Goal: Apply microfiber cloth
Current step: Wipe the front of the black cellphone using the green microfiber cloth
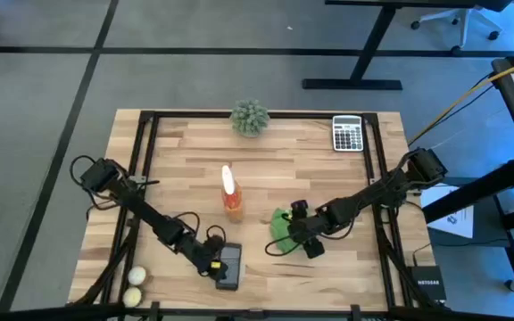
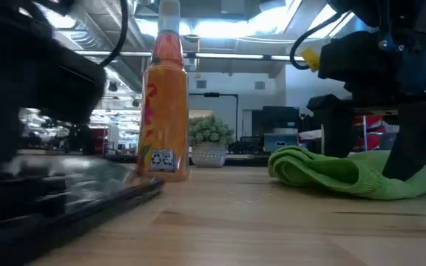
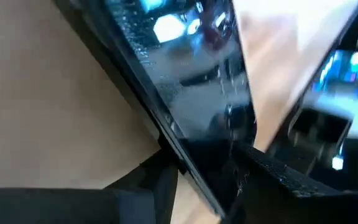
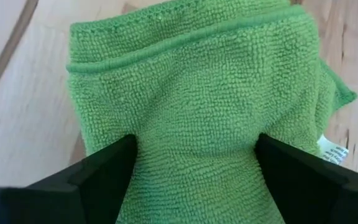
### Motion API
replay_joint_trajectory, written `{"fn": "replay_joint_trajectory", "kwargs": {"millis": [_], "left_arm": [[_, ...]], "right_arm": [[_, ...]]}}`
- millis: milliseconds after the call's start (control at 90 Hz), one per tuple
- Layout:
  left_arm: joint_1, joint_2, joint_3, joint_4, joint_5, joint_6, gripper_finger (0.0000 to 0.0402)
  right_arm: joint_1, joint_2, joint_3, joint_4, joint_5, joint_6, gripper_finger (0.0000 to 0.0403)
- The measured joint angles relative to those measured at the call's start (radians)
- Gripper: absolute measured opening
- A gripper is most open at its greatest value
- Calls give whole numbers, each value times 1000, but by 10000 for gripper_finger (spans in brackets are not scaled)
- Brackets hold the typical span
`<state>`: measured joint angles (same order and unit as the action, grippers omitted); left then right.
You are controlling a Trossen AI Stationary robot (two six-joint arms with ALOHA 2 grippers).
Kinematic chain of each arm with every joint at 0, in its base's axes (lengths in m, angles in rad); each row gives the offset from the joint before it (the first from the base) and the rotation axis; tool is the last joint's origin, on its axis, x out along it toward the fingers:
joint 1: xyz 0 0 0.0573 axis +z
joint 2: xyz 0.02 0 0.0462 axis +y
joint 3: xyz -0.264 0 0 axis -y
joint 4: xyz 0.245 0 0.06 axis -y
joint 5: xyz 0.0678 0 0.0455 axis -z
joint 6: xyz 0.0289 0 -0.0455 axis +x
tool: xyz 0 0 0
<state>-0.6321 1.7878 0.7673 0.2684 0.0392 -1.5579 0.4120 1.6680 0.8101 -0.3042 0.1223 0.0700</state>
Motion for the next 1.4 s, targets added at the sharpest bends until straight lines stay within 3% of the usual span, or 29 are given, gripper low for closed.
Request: {"fn": "replay_joint_trajectory", "kwargs": {"millis": [100,267,433,589,922,1067,1400], "left_arm": [[5,0,0,2,-1,46,131],[34,0,0,57,-104,114,131],[40,0,0,48,-9,174,131],[18,-1,0,17,17,148,131],[-8,26,2,39,-172,116,131],[5,69,19,126,-158,115,131],[82,143,128,118,-155,266,131]], "right_arm": [[0,0,0,1,0,0,314],[0,0,0,5,0,3,314],[0,0,0,-8,1,5,314],[0,0,0,-5,0,3,314],[7,1,-1,0,-9,22,314],[7,1,-1,1,-9,22,314],[7,2,-2,13,-1,11,314]]}}
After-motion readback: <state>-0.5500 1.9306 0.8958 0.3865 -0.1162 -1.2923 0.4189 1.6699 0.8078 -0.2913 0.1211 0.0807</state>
